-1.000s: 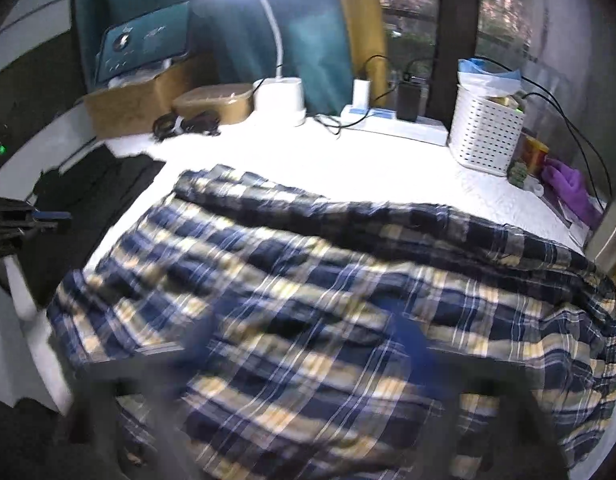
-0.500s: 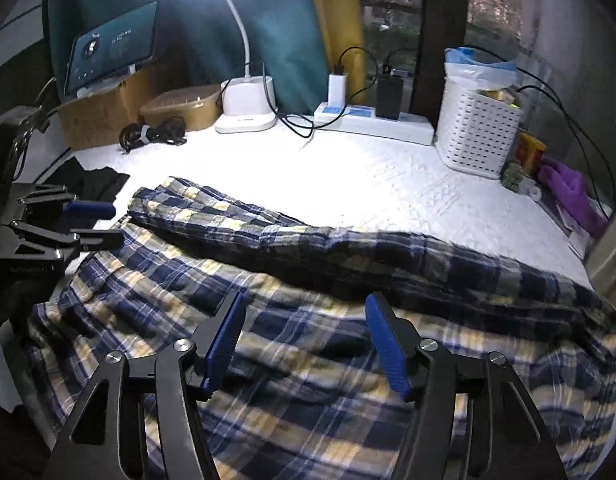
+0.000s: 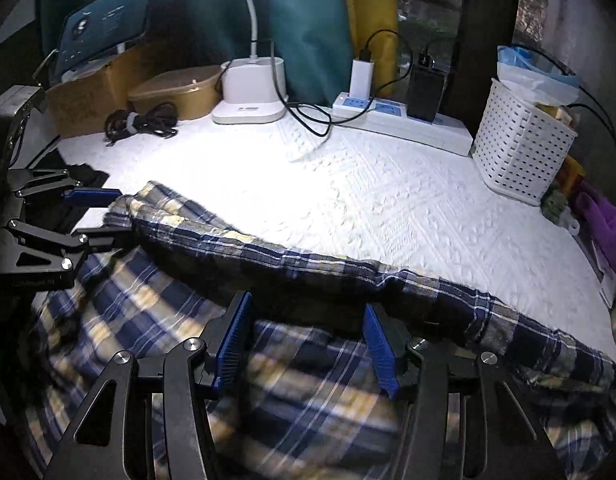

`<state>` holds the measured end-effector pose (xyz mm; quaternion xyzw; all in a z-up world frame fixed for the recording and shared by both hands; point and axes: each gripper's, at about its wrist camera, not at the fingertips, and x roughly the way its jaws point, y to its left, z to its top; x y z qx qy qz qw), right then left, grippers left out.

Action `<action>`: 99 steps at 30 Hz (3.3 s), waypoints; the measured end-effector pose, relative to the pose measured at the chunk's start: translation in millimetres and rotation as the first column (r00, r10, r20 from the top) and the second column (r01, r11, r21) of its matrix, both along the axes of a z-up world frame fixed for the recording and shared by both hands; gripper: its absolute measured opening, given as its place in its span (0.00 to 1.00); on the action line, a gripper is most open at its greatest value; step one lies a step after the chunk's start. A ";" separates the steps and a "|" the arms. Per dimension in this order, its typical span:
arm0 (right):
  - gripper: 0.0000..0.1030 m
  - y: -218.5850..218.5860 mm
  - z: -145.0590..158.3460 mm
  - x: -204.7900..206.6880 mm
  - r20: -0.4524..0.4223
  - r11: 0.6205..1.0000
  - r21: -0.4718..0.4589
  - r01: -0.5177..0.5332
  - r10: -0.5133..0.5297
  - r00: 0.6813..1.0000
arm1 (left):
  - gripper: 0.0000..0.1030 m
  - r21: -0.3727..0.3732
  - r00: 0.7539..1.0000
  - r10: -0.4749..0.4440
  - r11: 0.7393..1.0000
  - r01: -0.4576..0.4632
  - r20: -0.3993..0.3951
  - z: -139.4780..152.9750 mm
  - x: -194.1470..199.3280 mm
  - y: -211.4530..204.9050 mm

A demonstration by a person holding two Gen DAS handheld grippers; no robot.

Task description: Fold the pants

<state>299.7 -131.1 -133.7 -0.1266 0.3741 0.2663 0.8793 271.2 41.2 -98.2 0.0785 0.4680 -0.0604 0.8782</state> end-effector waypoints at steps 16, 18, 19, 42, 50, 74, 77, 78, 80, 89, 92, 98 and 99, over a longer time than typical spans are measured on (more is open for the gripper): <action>0.58 -15.0 1.4 19.9 -0.018 0.996 0.020 0.087 -0.086 0.996 | 0.53 -0.181 1.000 -0.006 0.983 0.004 -0.016 3.0 -10.4 21.0; 0.58 -16.5 2.9 20.6 -0.013 0.996 0.021 0.090 -0.090 0.996 | 0.53 -0.170 1.000 -0.021 0.985 0.022 0.007 2.2 -7.1 16.1; 0.58 -16.9 4.6 19.8 -0.008 0.996 0.023 0.092 -0.092 0.996 | 0.53 -0.164 1.000 -0.024 0.986 0.027 0.019 2.0 -2.7 14.0; 0.58 -43.8 -2.1 -28.2 -0.036 0.988 0.036 0.149 -0.147 0.988 | 0.49 -0.241 0.995 0.094 0.966 -0.097 -0.025 19.5 -27.8 57.6; 0.58 -49.7 1.2 -48.7 -0.015 0.987 0.042 0.158 -0.157 0.987 | 0.48 -0.242 0.999 0.019 0.970 -0.025 -0.025 4.6 -63.7 17.6; 0.61 -76.4 -13.8 -63.7 -0.035 0.977 0.024 0.213 -0.212 0.977 | 0.07 -0.170 0.989 0.146 0.975 -0.141 0.017 12.0 -76.3 38.6; 0.61 -81.3 -2.9 -62.0 -0.008 0.973 0.044 0.227 -0.227 0.974 | 0.07 -0.149 0.991 0.125 0.982 -0.116 0.053 23.3 -69.1 35.4; 0.61 -82.2 -0.1 -60.4 -0.001 0.972 0.047 0.232 -0.232 0.973 | 0.07 -0.148 0.991 0.117 0.983 -0.107 0.060 25.3 -65.2 34.4; 0.62 -84.2 4.7 -55.2 0.012 0.969 0.052 0.241 -0.242 0.970 | 0.07 -0.136 0.993 0.100 0.987 -0.090 0.067 28.0 -53.3 29.7; 0.62 -79.5 14.0 -14.1 0.038 0.969 0.023 0.245 -0.246 0.969 | 0.07 -0.157 1.000 -0.003 0.988 0.003 0.002 6.2 4.8 -1.9; 0.62 -73.6 14.5 -0.6 0.036 0.971 0.018 0.237 -0.238 0.971 | 0.07 -0.147 1.000 -0.013 0.989 0.009 -0.022 -6.6 17.2 -7.0; 0.64 -63.2 -5.0 28.0 -0.032 0.970 -0.007 0.242 -0.242 0.970 | 0.08 -0.141 1.000 -0.002 0.990 0.002 0.002 -8.1 30.3 -2.0; 0.65 -62.6 -9.4 31.8 -0.044 0.969 -0.011 0.248 -0.248 0.968 | 0.08 -0.133 1.000 0.005 0.991 -0.004 0.007 -8.1 30.9 -0.5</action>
